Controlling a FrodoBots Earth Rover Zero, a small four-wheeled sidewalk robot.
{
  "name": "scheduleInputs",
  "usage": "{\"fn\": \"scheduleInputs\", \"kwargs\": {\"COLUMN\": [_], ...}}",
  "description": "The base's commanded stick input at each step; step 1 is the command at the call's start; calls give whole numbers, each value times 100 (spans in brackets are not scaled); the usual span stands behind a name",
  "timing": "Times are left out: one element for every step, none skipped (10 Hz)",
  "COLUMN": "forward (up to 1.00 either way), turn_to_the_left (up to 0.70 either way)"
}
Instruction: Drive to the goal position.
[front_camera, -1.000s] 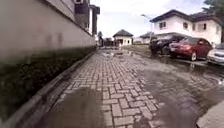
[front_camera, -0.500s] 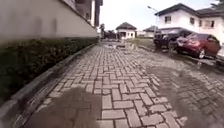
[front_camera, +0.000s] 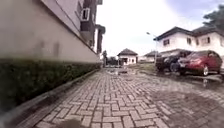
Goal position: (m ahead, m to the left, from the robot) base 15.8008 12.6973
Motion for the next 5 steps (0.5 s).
{"fn": "scheduleInputs", "kwargs": {"forward": [69,69,69,69,69], "turn_to_the_left": [3,3,3,3,3]}}
